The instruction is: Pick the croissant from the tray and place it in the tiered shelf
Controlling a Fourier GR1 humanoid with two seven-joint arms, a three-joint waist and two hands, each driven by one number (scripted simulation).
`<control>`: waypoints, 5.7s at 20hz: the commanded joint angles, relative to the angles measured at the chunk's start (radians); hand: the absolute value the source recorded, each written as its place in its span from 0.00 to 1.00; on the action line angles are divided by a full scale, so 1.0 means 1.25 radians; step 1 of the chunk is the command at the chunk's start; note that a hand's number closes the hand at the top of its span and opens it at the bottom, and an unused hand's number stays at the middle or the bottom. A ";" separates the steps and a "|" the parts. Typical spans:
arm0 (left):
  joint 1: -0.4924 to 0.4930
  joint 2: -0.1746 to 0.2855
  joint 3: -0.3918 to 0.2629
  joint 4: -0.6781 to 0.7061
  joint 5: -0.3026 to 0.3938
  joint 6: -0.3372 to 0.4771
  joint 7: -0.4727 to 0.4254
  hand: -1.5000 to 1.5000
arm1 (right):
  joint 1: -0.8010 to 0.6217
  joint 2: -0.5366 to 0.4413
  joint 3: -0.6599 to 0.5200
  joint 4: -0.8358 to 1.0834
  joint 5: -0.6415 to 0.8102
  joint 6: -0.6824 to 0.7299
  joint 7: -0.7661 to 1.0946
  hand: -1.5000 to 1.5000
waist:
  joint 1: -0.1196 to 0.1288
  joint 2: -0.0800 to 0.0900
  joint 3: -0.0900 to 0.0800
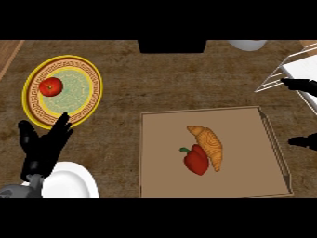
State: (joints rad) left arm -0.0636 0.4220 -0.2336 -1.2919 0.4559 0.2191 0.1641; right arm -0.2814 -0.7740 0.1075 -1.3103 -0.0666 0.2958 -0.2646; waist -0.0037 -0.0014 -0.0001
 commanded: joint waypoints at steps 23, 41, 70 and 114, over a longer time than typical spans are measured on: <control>-0.017 -0.051 0.036 -0.020 -0.060 -0.019 0.049 0.50 | -0.117 0.265 0.311 -0.337 0.349 -0.028 0.824 0.00 | 0.008 0.002 0.000; 0.003 -0.090 0.112 -0.012 -0.129 -0.079 0.051 0.50 | 0.013 0.347 0.305 -0.324 0.619 0.005 0.791 0.00 | 0.003 0.001 0.000; 0.064 -0.158 0.192 -0.065 -0.222 -0.151 0.070 0.50 | -0.013 0.517 0.178 0.047 0.879 -0.180 0.510 0.00 | 0.008 0.002 0.000; 0.030 -0.162 0.222 -0.045 -0.224 -0.154 0.092 0.50 | -0.580 0.568 -0.263 -0.164 1.375 -0.100 1.314 1.00 | -0.004 -0.005 -0.002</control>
State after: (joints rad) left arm -0.0163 0.2151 0.0301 -1.3688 0.1695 0.0345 0.2884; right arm -0.8986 -0.0399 -0.1795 -1.4885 1.5969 -0.0164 1.1960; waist -0.0057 -0.0102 -0.0020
